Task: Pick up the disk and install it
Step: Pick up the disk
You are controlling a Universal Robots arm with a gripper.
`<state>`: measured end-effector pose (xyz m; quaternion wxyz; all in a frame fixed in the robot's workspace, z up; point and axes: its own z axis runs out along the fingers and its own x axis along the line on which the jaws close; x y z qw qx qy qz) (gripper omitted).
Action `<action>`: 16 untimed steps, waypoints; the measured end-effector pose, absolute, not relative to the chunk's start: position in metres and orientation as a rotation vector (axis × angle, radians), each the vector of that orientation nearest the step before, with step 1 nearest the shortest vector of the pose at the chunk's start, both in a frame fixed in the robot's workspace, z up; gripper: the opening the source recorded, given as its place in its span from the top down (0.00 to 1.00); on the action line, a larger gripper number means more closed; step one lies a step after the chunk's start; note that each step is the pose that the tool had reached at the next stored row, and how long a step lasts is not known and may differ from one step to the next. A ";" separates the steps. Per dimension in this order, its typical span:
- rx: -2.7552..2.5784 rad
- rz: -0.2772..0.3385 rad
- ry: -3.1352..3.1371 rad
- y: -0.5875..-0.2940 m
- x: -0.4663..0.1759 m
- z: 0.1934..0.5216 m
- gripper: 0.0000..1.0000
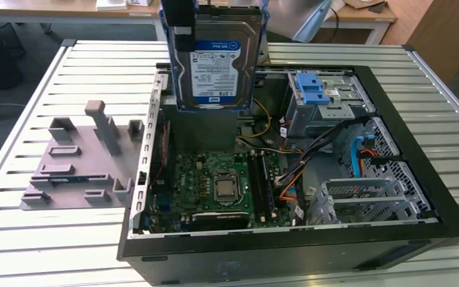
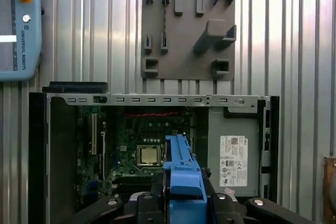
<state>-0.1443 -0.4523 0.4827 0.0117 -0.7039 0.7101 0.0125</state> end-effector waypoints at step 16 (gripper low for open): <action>-2.195 0.039 2.214 -0.454 -0.088 0.482 0.63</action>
